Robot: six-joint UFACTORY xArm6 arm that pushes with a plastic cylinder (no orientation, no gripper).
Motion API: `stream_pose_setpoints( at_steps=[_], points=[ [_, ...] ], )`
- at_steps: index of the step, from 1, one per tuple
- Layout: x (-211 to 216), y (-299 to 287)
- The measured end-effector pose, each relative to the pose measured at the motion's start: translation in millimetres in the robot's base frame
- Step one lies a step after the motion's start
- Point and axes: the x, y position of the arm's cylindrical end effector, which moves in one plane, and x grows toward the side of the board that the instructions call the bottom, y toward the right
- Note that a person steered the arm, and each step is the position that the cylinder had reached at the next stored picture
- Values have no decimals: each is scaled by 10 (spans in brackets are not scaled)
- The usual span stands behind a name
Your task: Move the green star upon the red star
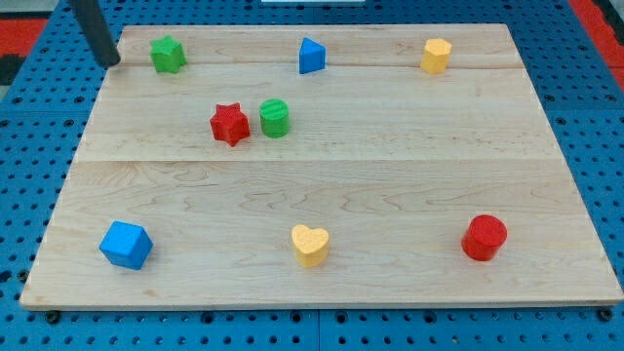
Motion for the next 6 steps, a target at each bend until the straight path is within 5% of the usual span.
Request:
stream_pose_setpoints(
  at_steps=[2,4,5,6],
  points=[
    [-184,612],
    [624,910],
    [90,139],
    [-112,447]
  ],
)
